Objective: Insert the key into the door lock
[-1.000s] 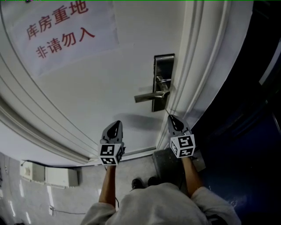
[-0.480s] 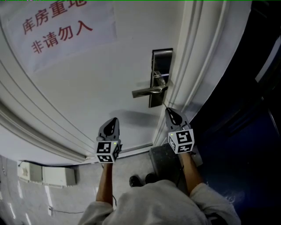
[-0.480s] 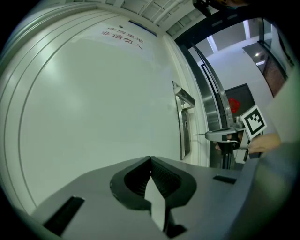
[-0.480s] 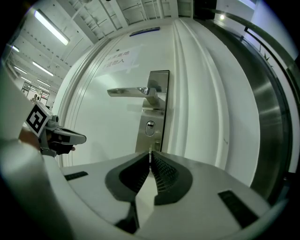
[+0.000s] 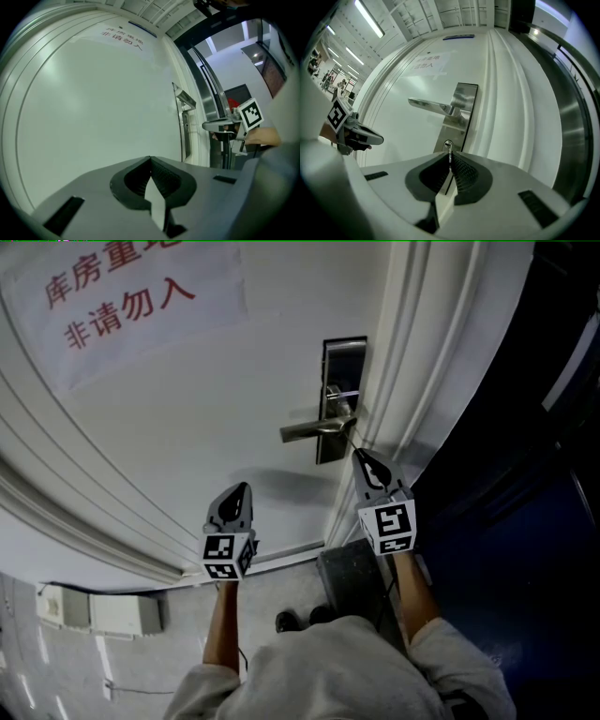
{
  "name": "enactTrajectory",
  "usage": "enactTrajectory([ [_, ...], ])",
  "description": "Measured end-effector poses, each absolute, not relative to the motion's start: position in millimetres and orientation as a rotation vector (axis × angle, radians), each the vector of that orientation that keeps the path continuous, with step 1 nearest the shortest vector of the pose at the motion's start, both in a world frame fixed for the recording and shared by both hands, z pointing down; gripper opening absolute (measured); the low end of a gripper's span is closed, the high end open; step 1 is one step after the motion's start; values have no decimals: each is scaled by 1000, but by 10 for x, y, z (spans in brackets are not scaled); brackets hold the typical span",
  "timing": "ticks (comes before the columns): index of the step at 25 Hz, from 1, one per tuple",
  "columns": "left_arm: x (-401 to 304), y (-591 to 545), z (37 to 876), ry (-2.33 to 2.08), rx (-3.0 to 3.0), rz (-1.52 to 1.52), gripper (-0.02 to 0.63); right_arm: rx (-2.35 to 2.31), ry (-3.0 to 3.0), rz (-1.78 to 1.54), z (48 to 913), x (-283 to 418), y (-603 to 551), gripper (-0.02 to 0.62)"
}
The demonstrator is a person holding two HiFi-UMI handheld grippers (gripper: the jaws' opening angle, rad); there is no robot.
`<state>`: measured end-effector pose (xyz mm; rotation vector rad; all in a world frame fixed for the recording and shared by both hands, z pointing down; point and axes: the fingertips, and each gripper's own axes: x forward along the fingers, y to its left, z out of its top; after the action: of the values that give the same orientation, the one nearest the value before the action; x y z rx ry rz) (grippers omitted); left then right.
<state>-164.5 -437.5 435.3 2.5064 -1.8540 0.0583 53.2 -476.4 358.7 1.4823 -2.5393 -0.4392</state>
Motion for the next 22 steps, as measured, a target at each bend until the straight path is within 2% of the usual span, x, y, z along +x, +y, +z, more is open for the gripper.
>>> enactTrajectory([
  [12, -1643, -4381, 4351, -1838, 2523, 52, 18, 1284, -1995, -1065, 3569, 356, -4745, 29],
  [22, -1674, -4359, 4418, -1829, 2510, 51, 18, 1169, -1716, -1277, 3695, 359, -4786, 29],
])
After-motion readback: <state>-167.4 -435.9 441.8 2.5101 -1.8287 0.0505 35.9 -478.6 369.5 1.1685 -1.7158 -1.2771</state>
